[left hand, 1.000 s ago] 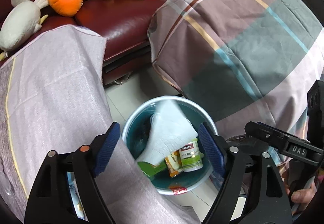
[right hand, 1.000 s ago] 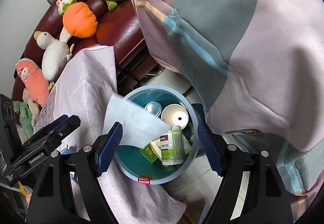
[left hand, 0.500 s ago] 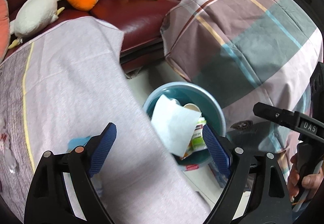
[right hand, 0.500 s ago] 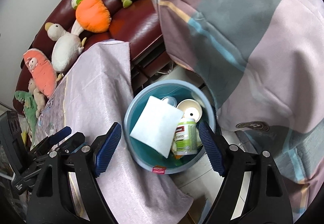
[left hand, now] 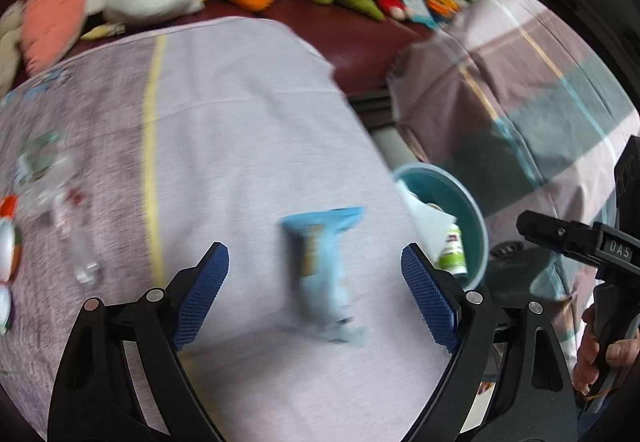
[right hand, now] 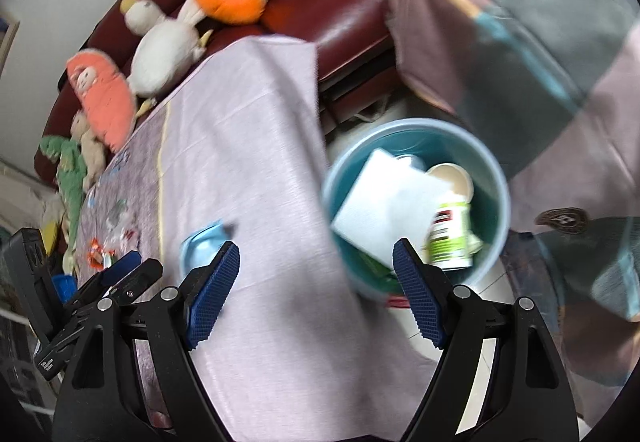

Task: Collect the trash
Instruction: 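Lift both tools out of the bin and move back over the table, then grasp the blue wrapper with the right tool while the left tool grasps the clear plastic bag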

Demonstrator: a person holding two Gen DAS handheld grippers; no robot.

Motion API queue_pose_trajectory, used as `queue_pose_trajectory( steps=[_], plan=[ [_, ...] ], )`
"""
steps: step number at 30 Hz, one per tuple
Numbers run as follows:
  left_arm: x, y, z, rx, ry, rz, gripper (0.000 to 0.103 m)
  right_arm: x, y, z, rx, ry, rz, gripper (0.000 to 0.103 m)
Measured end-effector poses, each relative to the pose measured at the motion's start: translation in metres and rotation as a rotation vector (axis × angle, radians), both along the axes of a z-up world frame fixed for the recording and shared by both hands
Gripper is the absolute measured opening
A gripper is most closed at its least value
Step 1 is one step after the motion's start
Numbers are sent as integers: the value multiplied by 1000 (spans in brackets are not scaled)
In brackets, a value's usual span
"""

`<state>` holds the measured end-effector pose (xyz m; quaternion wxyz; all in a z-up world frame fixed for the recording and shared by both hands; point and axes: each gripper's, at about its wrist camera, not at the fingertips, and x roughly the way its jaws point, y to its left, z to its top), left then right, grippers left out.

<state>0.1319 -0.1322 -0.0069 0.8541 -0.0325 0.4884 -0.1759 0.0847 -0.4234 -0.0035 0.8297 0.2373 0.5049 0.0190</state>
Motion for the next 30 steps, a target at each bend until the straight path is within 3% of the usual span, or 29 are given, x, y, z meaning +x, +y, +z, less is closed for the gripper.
queue_pose_trajectory(
  steps=[11, 20, 26, 28, 30],
  plan=[
    [-7, 113, -8, -73, -3, 185, 91, 25, 111, -7, -31, 56, 173, 75],
    [4, 176, -31, -101, 45, 297, 91, 54, 161, -43, -33, 129, 218, 75],
    [14, 196, -43, -105, 62, 343, 91, 69, 174, -58, -83, 142, 221, 75],
    [19, 201, -46, -106, 67, 354, 91, 72, 177, -62, -107, 145, 230, 66],
    [25, 203, -49, -106, 73, 359, 91, 75, 179, -68, -124, 156, 244, 49]
  ],
)
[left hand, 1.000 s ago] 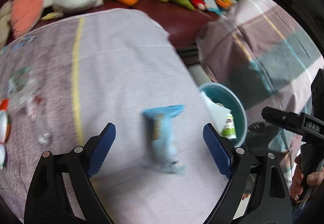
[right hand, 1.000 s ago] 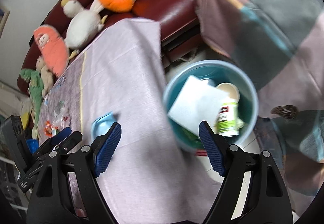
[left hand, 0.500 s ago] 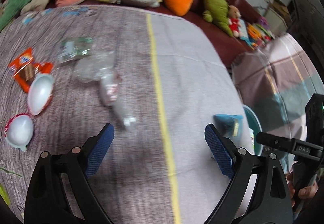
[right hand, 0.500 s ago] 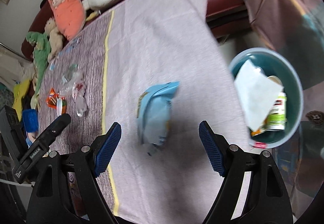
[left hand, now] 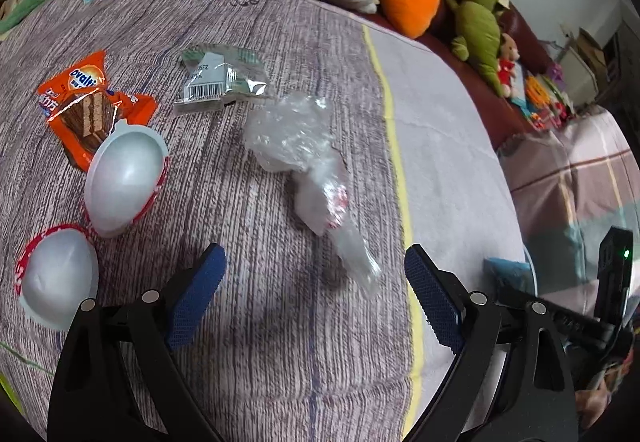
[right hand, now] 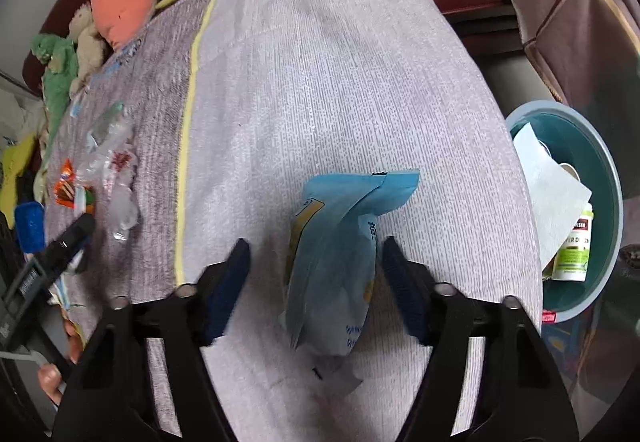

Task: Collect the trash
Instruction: 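Grasp the blue wrapper with the right tool while the left tool grasps the clear plastic bag, then carry both to the bin, open the left tool to drop the bag while the right drops the wrapper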

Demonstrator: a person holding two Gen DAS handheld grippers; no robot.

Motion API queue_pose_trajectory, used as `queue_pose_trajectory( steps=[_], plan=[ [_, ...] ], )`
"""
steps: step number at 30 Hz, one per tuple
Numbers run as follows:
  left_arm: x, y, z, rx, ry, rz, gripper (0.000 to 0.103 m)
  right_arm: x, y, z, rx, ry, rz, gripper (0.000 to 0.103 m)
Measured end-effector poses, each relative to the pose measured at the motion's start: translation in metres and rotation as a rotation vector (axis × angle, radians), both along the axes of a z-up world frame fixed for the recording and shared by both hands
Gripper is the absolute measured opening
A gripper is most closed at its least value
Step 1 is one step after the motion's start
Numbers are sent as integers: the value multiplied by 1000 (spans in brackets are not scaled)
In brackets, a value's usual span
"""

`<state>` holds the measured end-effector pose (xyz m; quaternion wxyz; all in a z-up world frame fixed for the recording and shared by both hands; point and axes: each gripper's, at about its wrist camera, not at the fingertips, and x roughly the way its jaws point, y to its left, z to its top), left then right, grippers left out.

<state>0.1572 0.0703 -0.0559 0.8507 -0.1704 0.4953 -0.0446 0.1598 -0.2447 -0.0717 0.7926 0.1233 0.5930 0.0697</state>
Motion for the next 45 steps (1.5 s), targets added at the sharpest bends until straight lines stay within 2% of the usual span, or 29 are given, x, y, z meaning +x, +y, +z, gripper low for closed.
queue_pose_trajectory(
  steps=[1, 3, 5, 9, 11, 13, 16, 18, 23, 32, 45],
  plan=[
    [4, 0, -1, 1, 2, 1, 91, 1, 0, -3, -12, 4, 11, 41],
    [11, 0, -4, 6, 7, 3, 91, 2, 3, -6, -28, 2, 31, 33],
    [16, -1, -6, 12, 5, 10, 91, 0, 9, -2, -64, -28, 60, 19],
    [32, -4, -8, 44, -4, 25, 91, 5, 5, 5, -63, -49, 53, 19],
    [39, -9, -9, 86, -13, 27, 91, 8, 0, 8, -52, -59, 39, 19],
    [45, -12, -12, 114, -12, 20, 85, 11, -3, 10, -39, -63, 33, 19],
    [53, -18, -20, 150, 14, 4, 50, 14, -10, 14, -16, -66, 22, 19],
    [54, -24, -21, 204, 3, 5, 26, 16, -12, 16, -10, -73, 17, 19],
    [48, -34, -13, 199, -10, -19, 25, 13, -23, 21, 20, -88, 2, 19],
    [28, -86, 23, 174, -68, -135, 25, -3, -52, 40, 73, -145, -33, 19],
    [-4, -201, 54, 168, -110, -369, 25, -47, -137, 65, 125, -229, -168, 19]
  ],
)
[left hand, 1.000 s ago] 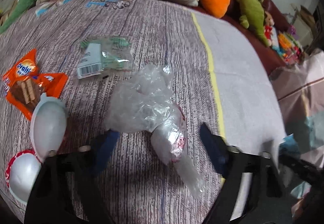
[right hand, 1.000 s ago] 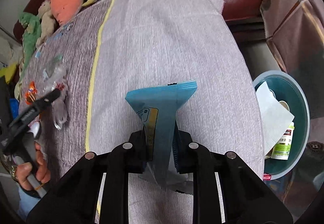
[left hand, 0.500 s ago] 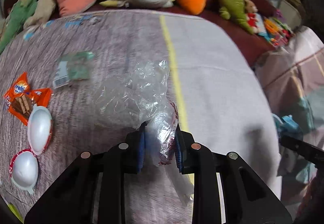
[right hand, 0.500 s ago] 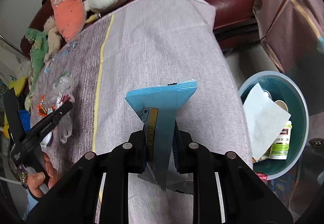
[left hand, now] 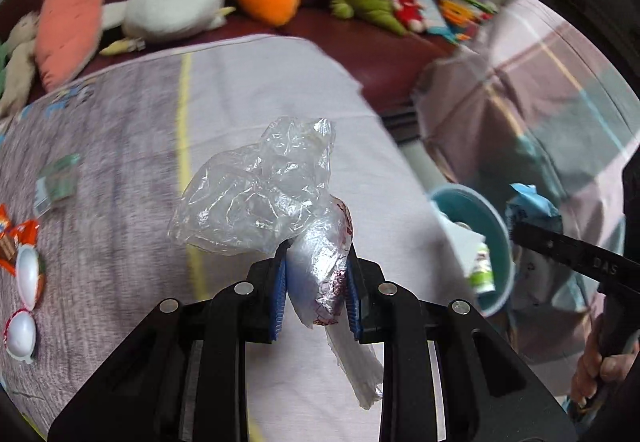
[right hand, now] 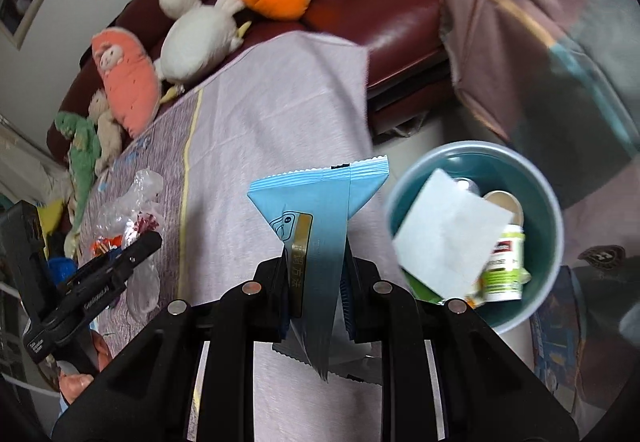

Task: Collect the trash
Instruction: 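Carry both to the bin, open the left tool to drop the bag while the right drops the wrapper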

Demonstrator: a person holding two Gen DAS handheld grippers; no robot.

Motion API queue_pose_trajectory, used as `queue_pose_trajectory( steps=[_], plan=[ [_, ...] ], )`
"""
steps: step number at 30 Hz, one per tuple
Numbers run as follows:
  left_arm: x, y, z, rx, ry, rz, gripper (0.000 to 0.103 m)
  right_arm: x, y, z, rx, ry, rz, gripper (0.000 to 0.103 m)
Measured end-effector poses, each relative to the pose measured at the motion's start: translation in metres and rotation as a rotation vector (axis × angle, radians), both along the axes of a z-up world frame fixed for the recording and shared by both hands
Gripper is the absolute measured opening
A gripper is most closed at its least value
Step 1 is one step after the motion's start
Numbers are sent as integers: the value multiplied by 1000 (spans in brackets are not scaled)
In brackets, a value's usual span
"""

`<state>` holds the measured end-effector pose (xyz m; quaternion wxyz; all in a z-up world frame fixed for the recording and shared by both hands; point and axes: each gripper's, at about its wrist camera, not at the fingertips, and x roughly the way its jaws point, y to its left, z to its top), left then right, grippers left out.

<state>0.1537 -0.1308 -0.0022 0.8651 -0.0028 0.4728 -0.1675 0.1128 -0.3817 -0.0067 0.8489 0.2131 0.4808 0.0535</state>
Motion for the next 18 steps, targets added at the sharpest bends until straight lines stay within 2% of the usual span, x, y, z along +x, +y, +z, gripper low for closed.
queue_pose_trajectory(
  steps=[11, 18],
  plan=[
    [-20, -102, 4, 37, 16, -182, 26, -36, -83, 5, 28, -50, -125, 19],
    [-21, -155, -6, 51, 42, -252, 27, -52, -123, -2, 38, -43, -173, 20]
  ],
)
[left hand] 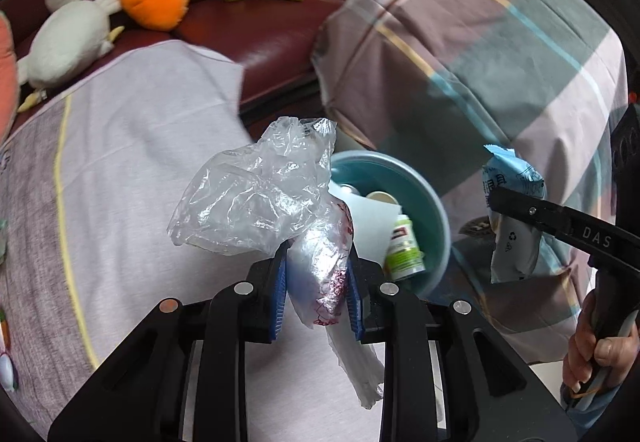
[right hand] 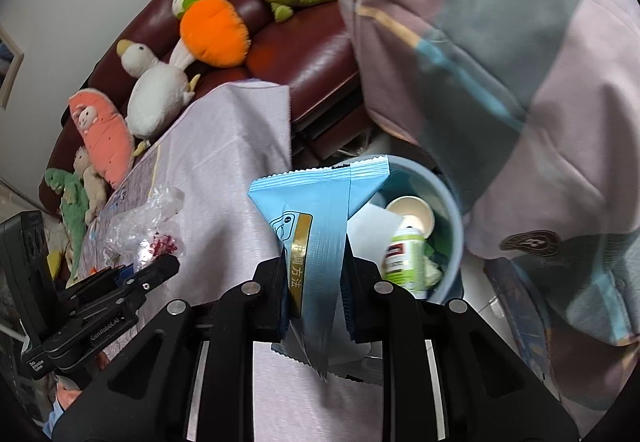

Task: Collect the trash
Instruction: 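Carry both to the bin, open the left tool to drop the bag while the right drops the wrapper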

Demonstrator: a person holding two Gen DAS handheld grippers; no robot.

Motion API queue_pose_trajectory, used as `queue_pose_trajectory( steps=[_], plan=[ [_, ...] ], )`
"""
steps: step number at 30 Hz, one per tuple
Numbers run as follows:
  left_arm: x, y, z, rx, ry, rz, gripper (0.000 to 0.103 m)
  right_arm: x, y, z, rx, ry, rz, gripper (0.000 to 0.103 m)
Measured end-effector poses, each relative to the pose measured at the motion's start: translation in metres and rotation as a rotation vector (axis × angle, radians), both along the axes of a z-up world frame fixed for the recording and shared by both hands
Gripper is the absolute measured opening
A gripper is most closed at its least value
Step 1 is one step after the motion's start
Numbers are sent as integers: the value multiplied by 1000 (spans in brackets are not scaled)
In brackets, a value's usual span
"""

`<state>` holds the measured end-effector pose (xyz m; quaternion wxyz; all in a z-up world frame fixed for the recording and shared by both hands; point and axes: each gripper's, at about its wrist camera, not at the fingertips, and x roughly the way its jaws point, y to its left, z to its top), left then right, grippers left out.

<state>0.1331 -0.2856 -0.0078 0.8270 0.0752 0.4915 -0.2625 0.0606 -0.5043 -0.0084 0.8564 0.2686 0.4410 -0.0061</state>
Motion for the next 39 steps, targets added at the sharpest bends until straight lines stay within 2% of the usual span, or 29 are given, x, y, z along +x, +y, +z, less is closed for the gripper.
queue_pose_trajectory(
  steps=[10, 26, 28, 30, 32, 39],
  plan=[
    [6, -57, -24, 32, 49, -63, 27, -2, -34, -10, 14, 14, -23, 21],
    [29, -83, -55, 66, 105, -88, 29, 16, -51, -25, 31, 50, -38, 22],
    [32, -86, -58, 71, 105, -84, 37, 17, -52, -27, 31, 56, -42, 22],
    [32, -87, -59, 77, 95, -84, 60, 19, -52, -28, 29, 61, -46, 22],
    [31, -86, -59, 80, 82, -82, 70, 21, -52, -29, 28, 66, -48, 22],
    [32, -74, -52, 65, 68, -57, 84, 27, -48, -30, 21, 76, -38, 22]
  ],
)
